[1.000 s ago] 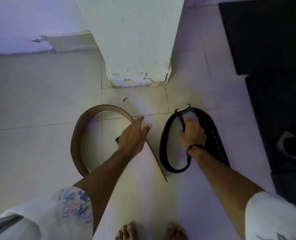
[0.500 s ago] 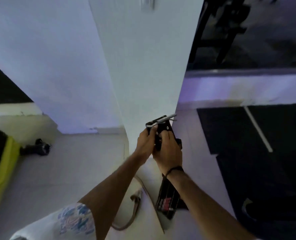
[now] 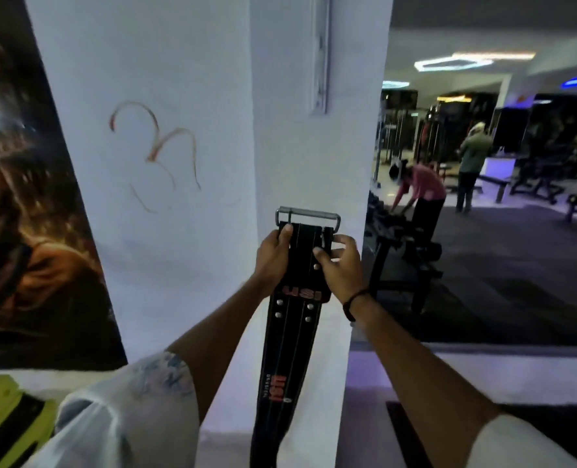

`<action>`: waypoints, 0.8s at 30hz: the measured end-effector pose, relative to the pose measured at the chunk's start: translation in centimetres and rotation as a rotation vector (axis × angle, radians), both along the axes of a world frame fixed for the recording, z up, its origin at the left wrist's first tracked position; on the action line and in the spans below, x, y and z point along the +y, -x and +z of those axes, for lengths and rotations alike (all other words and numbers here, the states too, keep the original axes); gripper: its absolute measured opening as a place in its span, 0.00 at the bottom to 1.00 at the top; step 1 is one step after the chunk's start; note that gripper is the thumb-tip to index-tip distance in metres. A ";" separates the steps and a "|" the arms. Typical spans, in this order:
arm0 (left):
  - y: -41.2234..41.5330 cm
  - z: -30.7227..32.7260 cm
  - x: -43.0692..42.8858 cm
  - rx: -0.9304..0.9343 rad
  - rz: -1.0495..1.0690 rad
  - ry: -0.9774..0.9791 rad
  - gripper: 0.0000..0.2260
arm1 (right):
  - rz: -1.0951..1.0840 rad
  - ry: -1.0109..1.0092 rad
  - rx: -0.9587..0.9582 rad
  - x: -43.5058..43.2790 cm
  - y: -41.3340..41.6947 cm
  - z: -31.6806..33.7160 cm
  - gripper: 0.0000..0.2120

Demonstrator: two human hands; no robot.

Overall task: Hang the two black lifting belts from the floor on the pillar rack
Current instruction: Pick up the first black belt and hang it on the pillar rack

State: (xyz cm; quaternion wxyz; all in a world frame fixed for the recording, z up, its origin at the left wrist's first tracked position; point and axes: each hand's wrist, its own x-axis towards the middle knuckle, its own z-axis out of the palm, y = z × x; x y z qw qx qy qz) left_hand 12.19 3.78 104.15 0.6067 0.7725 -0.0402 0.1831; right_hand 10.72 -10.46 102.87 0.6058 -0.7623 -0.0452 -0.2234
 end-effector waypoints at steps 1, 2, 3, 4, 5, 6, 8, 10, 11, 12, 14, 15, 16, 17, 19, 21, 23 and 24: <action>0.1 2.4 0.3 -0.025 -0.007 -0.006 0.25 | 0.014 -0.004 -0.022 0.1 0.1 2.3 0.19; 0.6 4.6 0.6 -0.047 -0.008 -0.011 0.25 | 0.020 -0.007 -0.046 0.3 0.4 4.5 0.18; 0.9 6.5 0.9 -0.069 -0.013 -0.018 0.26 | 0.024 -0.013 -0.064 0.4 0.9 6.5 0.18; 1.3 8.2 1.1 -0.096 -0.013 -0.034 0.27 | 0.031 -0.019 -0.077 0.6 1.3 8.3 0.17; 1.6 9.6 1.4 -0.123 -0.008 -0.058 0.27 | 0.038 -0.027 -0.087 0.7 1.7 9.7 0.17; 2.0 10.9 1.6 -0.148 0.002 -0.089 0.29 | 0.047 -0.039 -0.099 0.7 2.0 11.0 0.16; 2.7 13.3 1.9 -0.192 0.017 -0.137 0.32 | 0.066 -0.054 -0.121 0.8 2.4 13.0 0.14; 3.3 15.2 2.0 -0.230 0.019 -0.129 0.33 | 0.085 -0.063 -0.148 0.9 2.7 14.9 0.14; 3.5 16.1 1.9 -0.248 0.021 -0.114 0.32 | 0.092 -0.064 -0.156 1.0 2.9 15.9 0.14; 3.8 17.0 1.9 -0.267 0.030 -0.094 0.30 | 0.100 -0.064 -0.165 1.1 3.1 16.9 0.14; 4.0 18.7 1.9 -0.308 0.050 -0.058 0.24 | 0.119 -0.050 -0.181 1.2 3.3 18.8 0.14; 4.0 19.4 2.0 -0.328 0.056 -0.044 0.21 | 0.125 -0.031 -0.190 1.3 3.3 19.7 0.13; 4.1 20.2 2.0 -0.347 0.062 -0.035 0.20 | 0.128 -0.006 -0.197 1.4 3.3 20.6 0.13; 4.2 20.8 2.0 -0.360 0.070 -0.027 0.20 | 0.128 0.024 -0.204 1.6 3.4 21.6 0.12; 4.2 22.1 2.0 -0.371 0.093 -0.013 0.20 | 0.128 0.084 -0.205 2.0 3.9 23.7 0.12; 4.1 23.6 2.2 -0.377 0.103 0.025 0.21 | 0.129 0.114 -0.208 2.3 4.0 25.3 0.13; 4.0 25.1 2.2 -0.382 0.106 0.058 0.22 | 0.102 0.144 -0.248 2.8 4.0 25.5 0.14; 3.9 25.9 2.2 -0.385 0.108 0.075 0.23 | 0.073 0.162 -0.285 3.2 4.1 24.7 0.15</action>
